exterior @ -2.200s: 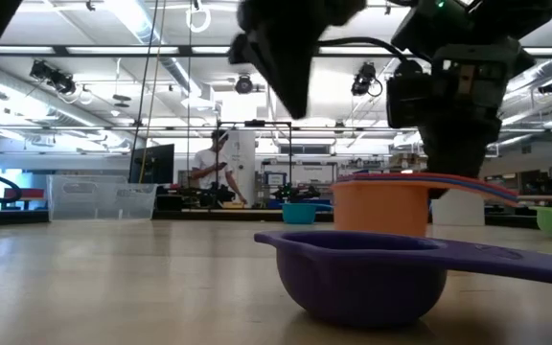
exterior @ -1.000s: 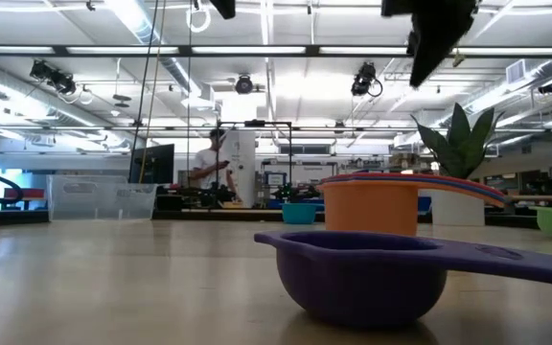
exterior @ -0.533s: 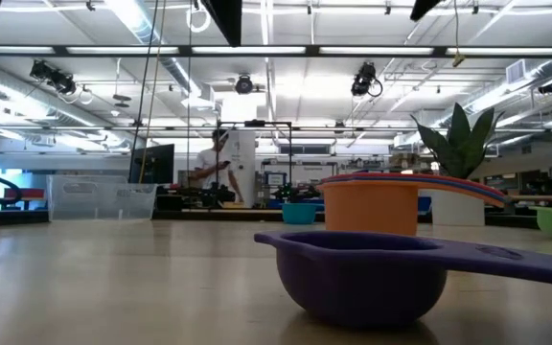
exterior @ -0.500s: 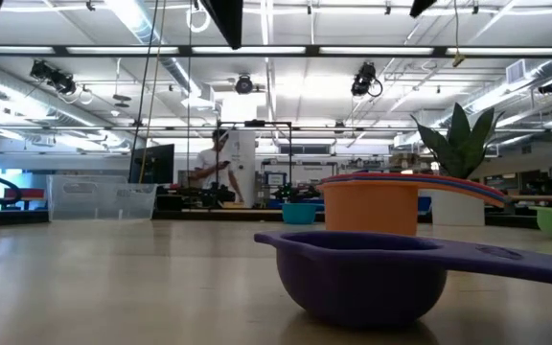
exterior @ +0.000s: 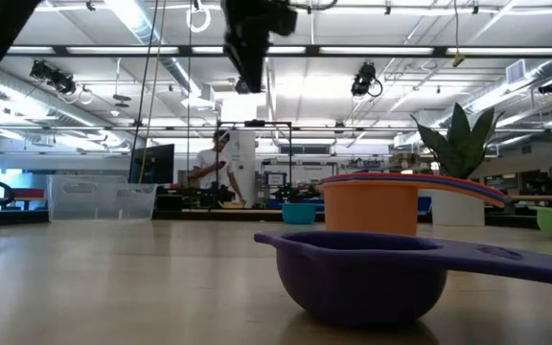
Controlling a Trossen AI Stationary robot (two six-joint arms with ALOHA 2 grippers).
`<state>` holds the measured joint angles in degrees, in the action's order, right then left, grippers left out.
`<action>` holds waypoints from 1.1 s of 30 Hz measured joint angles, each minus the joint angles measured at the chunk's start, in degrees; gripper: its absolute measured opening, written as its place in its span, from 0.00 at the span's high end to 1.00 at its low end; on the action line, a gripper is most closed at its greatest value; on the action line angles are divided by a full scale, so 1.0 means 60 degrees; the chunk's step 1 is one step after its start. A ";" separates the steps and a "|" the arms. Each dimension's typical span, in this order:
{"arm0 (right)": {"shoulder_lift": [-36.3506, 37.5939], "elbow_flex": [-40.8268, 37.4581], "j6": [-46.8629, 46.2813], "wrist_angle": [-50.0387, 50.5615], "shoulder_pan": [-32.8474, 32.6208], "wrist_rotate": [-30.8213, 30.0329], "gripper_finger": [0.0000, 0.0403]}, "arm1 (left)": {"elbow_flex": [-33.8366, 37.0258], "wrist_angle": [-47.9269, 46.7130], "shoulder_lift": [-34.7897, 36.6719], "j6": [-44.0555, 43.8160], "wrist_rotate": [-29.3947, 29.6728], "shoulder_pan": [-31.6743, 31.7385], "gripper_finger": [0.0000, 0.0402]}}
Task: Nest measuring cups in basket
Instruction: Stack the light blue measuring cup on the red measuring cup
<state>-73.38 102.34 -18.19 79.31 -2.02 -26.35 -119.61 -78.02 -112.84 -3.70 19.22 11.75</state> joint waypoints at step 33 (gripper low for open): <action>-0.0004 0.2930 0.0239 -0.0064 0.1539 -0.0171 0.99 | 0.0004 0.3399 -0.3115 0.7395 -0.4907 0.3309 0.75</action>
<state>-73.41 119.92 -16.75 78.93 7.21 -27.38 -119.59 -57.62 -131.53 40.67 -10.22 31.60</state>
